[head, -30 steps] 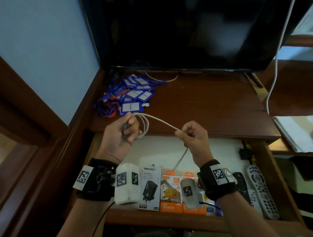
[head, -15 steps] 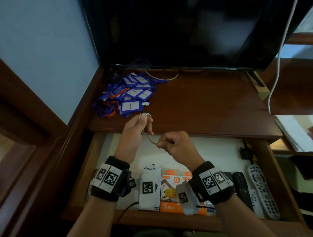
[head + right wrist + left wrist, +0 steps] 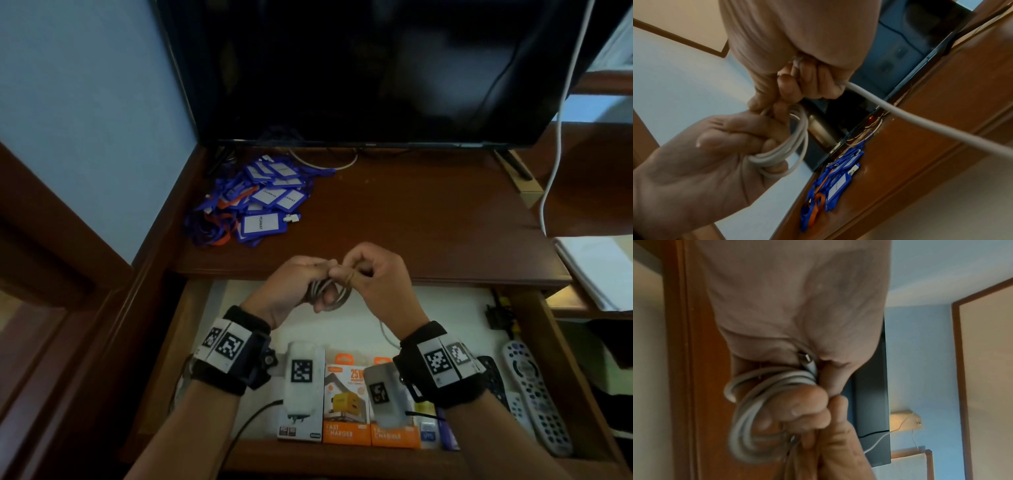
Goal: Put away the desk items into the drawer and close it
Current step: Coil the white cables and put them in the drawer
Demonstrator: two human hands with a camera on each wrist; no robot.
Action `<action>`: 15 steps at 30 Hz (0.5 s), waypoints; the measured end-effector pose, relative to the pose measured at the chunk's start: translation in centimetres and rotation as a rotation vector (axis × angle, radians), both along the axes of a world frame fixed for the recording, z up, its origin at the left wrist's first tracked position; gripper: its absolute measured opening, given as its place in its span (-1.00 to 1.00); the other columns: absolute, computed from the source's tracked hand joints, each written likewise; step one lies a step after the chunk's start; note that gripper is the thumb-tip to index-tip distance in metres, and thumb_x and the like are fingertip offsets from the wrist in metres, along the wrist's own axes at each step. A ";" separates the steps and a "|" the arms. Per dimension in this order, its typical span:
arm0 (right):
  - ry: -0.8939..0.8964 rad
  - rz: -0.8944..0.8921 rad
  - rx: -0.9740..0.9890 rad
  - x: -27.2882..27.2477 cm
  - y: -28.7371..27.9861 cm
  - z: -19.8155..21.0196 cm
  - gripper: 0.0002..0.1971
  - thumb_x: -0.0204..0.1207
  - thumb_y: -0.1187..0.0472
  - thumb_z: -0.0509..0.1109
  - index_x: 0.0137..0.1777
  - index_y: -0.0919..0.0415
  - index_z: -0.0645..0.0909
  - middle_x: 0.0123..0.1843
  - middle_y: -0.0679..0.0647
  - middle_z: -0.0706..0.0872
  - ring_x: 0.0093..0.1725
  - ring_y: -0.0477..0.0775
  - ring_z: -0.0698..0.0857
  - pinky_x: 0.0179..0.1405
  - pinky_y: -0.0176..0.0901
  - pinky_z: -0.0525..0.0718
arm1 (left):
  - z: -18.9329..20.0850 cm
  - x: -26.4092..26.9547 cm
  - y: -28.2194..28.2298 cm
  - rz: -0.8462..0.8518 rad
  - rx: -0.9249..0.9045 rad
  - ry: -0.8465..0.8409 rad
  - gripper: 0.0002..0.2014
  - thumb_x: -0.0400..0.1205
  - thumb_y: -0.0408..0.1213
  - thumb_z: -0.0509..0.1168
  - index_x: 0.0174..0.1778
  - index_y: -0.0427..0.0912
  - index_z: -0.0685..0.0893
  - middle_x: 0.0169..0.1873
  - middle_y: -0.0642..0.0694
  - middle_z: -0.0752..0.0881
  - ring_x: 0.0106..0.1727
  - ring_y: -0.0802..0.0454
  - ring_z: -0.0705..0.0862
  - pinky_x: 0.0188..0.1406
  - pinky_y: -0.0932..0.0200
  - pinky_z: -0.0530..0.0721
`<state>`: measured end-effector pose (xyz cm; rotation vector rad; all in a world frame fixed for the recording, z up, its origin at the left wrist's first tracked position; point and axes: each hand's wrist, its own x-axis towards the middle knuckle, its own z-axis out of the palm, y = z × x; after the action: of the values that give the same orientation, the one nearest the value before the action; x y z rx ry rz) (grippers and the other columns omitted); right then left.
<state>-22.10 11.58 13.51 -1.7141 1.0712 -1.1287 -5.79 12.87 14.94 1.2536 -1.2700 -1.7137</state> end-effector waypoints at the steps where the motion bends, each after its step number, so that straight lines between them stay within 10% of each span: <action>1: -0.014 -0.014 0.006 -0.3 -0.2 0.0 -0.78 0.40 0.31 0.56 -0.24 0.31 0.53 -0.52 0.10 0.46 -0.56 -0.06 0.34 -0.55 -0.34 0.35 | 0.4 0.1 -0.3 -0.039 0.014 -0.005 -0.66 0.77 -0.22 0.09 -0.12 -0.33 0.68 -0.56 -0.11 0.59 -0.60 0.07 0.46 -0.48 0.18 0.42; 10: -0.165 0.027 0.061 -3.3 -1.3 -0.5 -0.85 0.51 0.42 0.42 -0.24 0.30 0.53 -0.55 -0.11 0.49 -0.55 -0.15 0.36 -0.52 -0.36 0.37 | 2.2 0.9 -1.2 0.031 -0.028 0.115 -0.68 0.66 -0.14 0.15 -0.30 -0.25 0.62 -0.59 -0.01 0.34 -0.61 0.09 0.30 -0.58 0.34 0.37; 15: -0.194 -0.017 0.156 -3.8 -1.6 -1.7 -0.82 0.54 0.50 0.36 -0.24 0.28 0.55 -0.53 -0.14 0.51 -0.54 -0.18 0.40 -0.52 -0.42 0.39 | 2.7 1.1 -1.1 0.206 -0.026 0.204 -0.71 0.71 -0.17 0.12 -0.29 -0.20 0.54 -0.58 0.02 0.28 -0.60 0.09 0.27 -0.16 0.15 0.55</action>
<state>-25.87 9.99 11.77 -1.4463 1.0262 -1.1647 -4.71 11.77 17.66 1.1205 -1.0048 -1.6248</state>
